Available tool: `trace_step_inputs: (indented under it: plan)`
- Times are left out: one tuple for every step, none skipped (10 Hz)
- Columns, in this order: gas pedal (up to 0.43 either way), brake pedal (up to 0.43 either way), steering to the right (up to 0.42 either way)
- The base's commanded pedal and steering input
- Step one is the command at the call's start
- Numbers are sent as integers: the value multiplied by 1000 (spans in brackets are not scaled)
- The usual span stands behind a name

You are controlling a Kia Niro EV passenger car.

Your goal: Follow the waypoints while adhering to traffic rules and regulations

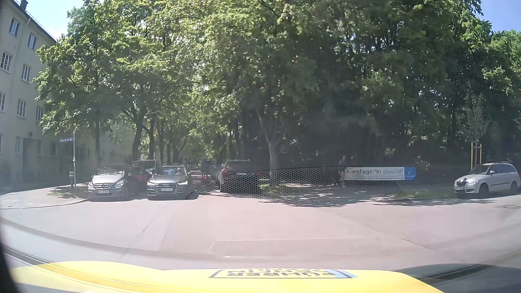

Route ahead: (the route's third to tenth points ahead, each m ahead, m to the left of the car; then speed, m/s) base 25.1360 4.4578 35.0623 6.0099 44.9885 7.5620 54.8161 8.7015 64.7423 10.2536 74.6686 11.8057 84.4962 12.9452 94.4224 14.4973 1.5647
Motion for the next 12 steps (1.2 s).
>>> trace_step_inputs:
  plan:
    - [0, 0, 127]
    - [0, 0, 107]
    - [0, 0, 90]
    - [0, 0, 66]
    - [0, 0, 40]
    - [0, 0, 23]
    - [0, 0, 2]
    - [0, 0, -17]
    - [0, 0, -28]
    - [0, 0, -40]
    - [0, 0, -51]
    - [0, 0, -68]
